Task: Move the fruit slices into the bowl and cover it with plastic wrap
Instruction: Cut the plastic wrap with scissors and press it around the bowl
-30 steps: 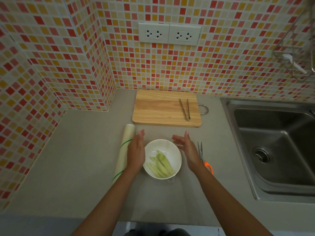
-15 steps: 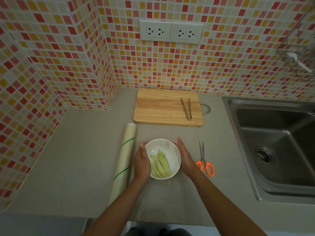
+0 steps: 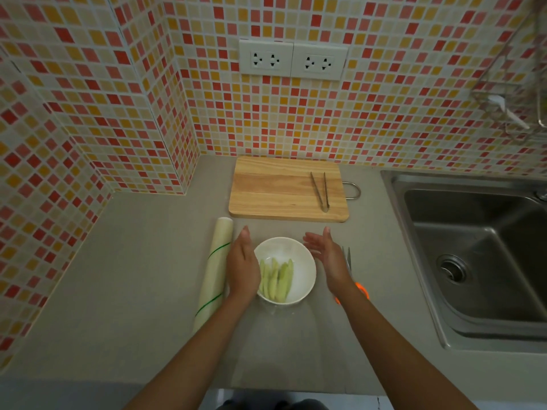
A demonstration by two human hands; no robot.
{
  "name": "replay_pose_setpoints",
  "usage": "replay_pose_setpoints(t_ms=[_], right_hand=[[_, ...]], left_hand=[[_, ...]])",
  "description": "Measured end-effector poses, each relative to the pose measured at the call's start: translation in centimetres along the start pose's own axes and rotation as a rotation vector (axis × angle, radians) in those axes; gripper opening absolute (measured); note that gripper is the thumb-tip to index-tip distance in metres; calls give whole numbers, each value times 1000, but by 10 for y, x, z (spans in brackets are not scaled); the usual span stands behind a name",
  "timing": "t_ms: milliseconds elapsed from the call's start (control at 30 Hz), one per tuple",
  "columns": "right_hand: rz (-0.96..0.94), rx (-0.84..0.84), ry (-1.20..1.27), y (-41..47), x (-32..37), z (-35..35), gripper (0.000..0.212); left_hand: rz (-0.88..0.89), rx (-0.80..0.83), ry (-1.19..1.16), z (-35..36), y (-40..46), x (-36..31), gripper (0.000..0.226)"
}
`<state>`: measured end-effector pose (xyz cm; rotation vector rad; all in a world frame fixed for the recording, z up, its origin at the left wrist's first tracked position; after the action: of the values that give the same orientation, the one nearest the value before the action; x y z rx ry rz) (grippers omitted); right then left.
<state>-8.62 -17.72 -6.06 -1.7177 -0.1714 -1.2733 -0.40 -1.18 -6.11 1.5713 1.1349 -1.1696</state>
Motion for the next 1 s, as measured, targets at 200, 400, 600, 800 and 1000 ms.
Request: replay_pose_setpoints(t_ms=[200, 400, 600, 800, 1000], right_hand=[[113, 251, -56, 4, -7, 20, 63], [174, 385, -58, 11, -12, 17, 78], [205, 345, -62, 15, -18, 12, 59], [198, 284, 19, 16, -28, 12, 49], [193, 216, 92, 11, -32, 12, 42]], left_hand=[[-69, -72, 61, 15, -29, 5, 47], [31, 31, 91, 10, -10, 7, 43], [63, 242, 85, 12, 8, 13, 45], [105, 377, 77, 14, 27, 12, 41], [122, 443, 79, 14, 31, 14, 39]])
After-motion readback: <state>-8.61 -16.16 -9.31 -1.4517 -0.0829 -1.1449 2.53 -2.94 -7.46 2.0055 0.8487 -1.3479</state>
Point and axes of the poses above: each hand's wrist, its own y-axis towards the middle knuckle, its own z-axis out of the palm, x = y × z, the point moved 2 cm from there along y, towards the middle knuckle, and after that the axes turned 15 degrees about z, right-handed, at the moved point
